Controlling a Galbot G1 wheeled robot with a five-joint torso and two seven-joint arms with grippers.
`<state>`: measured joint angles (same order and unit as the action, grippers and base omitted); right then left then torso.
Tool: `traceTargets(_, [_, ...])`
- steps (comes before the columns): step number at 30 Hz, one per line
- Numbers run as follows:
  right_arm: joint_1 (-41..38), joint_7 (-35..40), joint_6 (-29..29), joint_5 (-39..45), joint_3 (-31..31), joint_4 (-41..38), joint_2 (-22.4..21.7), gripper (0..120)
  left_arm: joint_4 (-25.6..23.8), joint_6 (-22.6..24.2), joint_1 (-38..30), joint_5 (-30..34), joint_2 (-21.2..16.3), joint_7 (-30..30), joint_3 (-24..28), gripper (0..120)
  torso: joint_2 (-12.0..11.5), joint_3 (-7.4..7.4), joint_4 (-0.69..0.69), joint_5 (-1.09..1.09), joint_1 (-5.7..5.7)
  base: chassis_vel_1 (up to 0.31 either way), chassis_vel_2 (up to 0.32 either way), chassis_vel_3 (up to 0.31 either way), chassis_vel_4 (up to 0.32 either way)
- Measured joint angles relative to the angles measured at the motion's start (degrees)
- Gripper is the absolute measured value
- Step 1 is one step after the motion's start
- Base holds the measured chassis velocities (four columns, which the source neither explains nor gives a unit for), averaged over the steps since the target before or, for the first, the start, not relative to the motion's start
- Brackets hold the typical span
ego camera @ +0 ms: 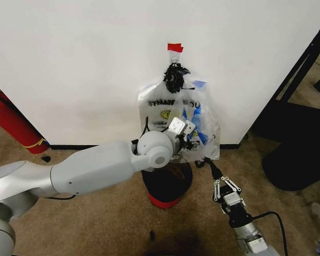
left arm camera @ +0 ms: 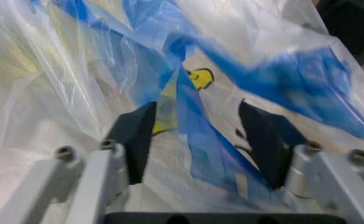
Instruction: Pick up the garbage bag from the wall and place it over the trash bin.
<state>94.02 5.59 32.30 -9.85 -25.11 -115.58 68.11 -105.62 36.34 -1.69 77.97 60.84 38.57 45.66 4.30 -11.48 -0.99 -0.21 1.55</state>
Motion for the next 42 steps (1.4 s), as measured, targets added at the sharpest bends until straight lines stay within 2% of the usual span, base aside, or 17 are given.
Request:
traceTargets(4, [-0.04, 0.03, -0.01, 0.05, -0.06, 0.0, -0.01, 0, -0.04, 0.13, -0.13, 1.45, 0.07, 2.51, 0.03, 36, 0.0, 0.0, 0.0, 0.0, 0.0, 0.0, 0.0, 0.0, 0.0])
traceTargets(5, [-0.04, 0.03, -0.01, 0.05, -0.06, 0.0, -0.01, 0, -0.04, 0.13, -0.13, 1.45, 0.07, 2.51, 0.03, 36, 0.0, 0.0, 0.0, 0.0, 0.0, 0.0, 0.0, 0.0, 0.0])
traceTargets(11, [-0.47, 0.28, -0.26, 0.19, -0.11, 0.0, -0.04, 0, -1.14, 0.1, -0.55, 2.57, -0.49, 4.04, -0.41, 8, 0.0, 0.0, 0.0, -0.01, 0.0, 0.0, 0.0, 0.0, 0.0])
traceTargets(13, [-0.53, 0.34, -0.29, 0.19, -0.13, 0.01, -0.04, 0, -1.28, 0.07, -0.55, 2.61, -0.56, 4.16, -0.51, 8, 0.0, 0.0, 0.0, -0.01, 0.0, 0.0, 0.0, 0.0, 0.0])
traceTargets(15, [-0.71, 0.68, -0.38, 0.21, -0.19, 0.15, 0.02, 0, -1.69, -0.13, -0.37, 2.68, -0.93, 4.39, -1.08, 0, 0.0, 0.0, 0.0, -0.01, 0.0, 0.0, 0.0, 0.0, 0.0])
traceTargets(21, [-1.06, 1.56, -1.22, 0.56, -0.05, 0.2, 0.44, 0, -3.07, -2.64, 1.4, 2.58, -2.5, 3.47, -3.54, 0, 0.0, 0.0, 0.01, -0.01, 0.0, 0.0, 0.0, 0.0, 0.0])
traceTargets(27, [-1.48, 3.5, -3.16, 1.55, 0.71, -0.17, 0.75, 0, -8.04, -8.16, 6.32, 2.15, -5.34, 3.65, -11.98, 0, 0.0, 0.0, -0.01, -0.02, 0.0, 0.0, 0.0, 0.0, 0.0])
traceTargets(30, [-1.44, 4.06, -3.73, 1.97, 0.94, -0.19, 0.71, 0, -10.1, -10.52, 8.58, 1.76, -6.11, 4.05, -14.65, 0, 0.0, 0.0, 0.01, -0.01, 0.0, 0.0, 0.0, 0.0, 0.0])
traceTargets(37, [-0.48, 5.35, -5.5, 2.99, 1.21, -1.59, 0.1, 0, -15.57, -16.0, 15.9, 0.75, -6.31, 4.89, -21.13, 0, 0.0, 0.0, 0.0, -0.02, 0.0, 0.0, 0.0, 0.0, 0.0])
traceTargets(41, [1.42, 5.52, -6.23, 3.83, 1.14, -3.5, -0.78, 14, -17.38, -18.36, 18.77, -0.06, -6.26, 5.02, -22.72, 0, 0.0, 0.0, 0.0, -0.01, 0.0, 0.0, 0.0, 0.0, 0.0])
traceTargets(42, [1.42, 5.52, -6.23, 3.83, 1.14, -3.5, -0.78, 14, -17.38, -18.36, 18.77, -0.06, -6.26, 5.02, -22.72, 0, 0.0, 0.0, 0.0, -0.01, 0.0, 0.0, 0.0, 0.0, 0.0])
